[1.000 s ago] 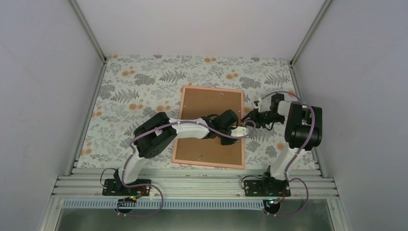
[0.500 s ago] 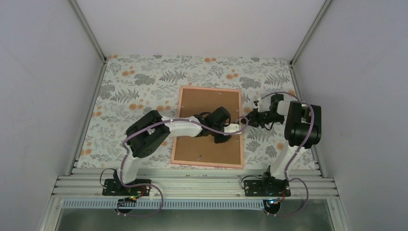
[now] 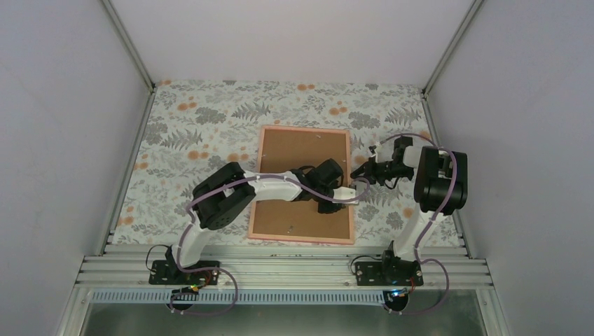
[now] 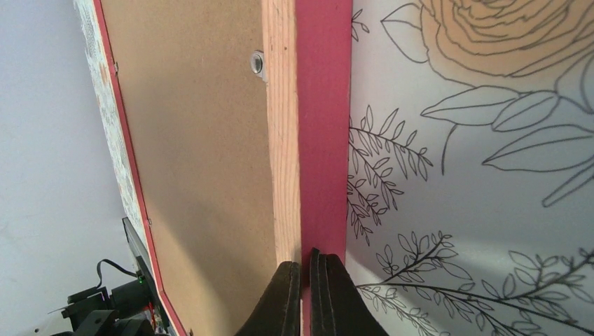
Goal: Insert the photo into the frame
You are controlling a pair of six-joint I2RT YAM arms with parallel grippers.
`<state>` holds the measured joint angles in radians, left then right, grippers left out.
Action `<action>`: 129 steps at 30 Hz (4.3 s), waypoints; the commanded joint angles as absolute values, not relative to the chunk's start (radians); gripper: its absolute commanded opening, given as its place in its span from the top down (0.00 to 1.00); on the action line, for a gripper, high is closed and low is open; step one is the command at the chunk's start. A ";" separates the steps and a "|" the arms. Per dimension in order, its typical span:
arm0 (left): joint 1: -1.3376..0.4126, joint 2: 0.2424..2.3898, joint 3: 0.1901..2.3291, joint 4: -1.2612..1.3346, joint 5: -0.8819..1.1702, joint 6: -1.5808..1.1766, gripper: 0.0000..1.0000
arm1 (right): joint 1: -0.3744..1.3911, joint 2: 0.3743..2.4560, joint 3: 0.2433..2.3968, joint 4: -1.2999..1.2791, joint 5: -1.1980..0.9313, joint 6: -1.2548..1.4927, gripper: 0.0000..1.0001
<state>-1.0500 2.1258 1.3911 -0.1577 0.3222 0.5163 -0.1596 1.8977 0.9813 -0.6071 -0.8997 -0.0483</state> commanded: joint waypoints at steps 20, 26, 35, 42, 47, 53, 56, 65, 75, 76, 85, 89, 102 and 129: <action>-1.003 2.098 1.400 -0.259 0.440 0.575 0.82 | -0.166 1.934 0.976 -0.594 -0.800 -0.067 0.96; -1.009 2.058 1.350 -0.187 0.349 0.499 0.76 | -0.169 1.940 0.970 -0.582 -0.798 -0.064 0.96; -1.025 2.186 1.451 -0.270 0.437 0.515 0.74 | -0.174 1.939 0.970 -0.583 -0.789 -0.063 0.96; -1.044 2.240 1.470 -0.325 0.448 0.602 0.82 | -0.178 1.946 0.974 -0.584 -0.783 -0.064 0.96; -1.044 2.294 1.505 -0.385 0.431 0.625 0.85 | -0.181 1.948 0.976 -0.583 -0.779 -0.063 0.96; -1.046 2.314 1.528 -0.426 0.444 0.671 0.87 | -0.183 1.946 0.974 -0.582 -0.778 -0.065 0.96; -1.041 2.299 1.537 -0.428 0.456 0.672 0.87 | -0.184 1.947 0.975 -0.583 -0.776 -0.067 0.96; -0.974 2.046 1.476 -0.357 0.453 0.619 0.68 | -0.187 1.916 0.996 -0.592 -0.819 -0.091 0.96; -0.919 1.618 0.992 -0.386 0.399 0.728 0.52 | -0.182 1.727 1.040 -0.631 -0.926 -0.191 0.68; -0.915 1.583 0.951 -0.397 0.391 0.743 0.52 | -0.177 1.699 1.040 -0.646 -0.938 -0.207 0.68; -0.912 1.405 0.751 -0.469 0.404 0.762 0.50 | 0.079 1.626 0.960 -0.613 -0.992 -0.198 0.80; -0.916 1.411 0.716 -0.434 0.399 0.733 0.47 | 0.181 1.648 0.954 -0.546 -0.977 -0.162 0.81; -0.976 1.537 0.720 -0.324 0.373 0.707 0.46 | 0.260 1.832 0.964 -0.519 -0.927 -0.173 0.84; -1.031 1.684 0.764 -0.406 0.409 0.848 0.61 | 0.222 1.874 0.952 -0.499 -0.873 -0.175 0.89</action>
<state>-1.0126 1.6188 0.7876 -0.3458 0.4389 0.8082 0.2325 1.8713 0.9642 -0.5240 -0.9104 -0.1638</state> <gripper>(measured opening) 0.408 0.117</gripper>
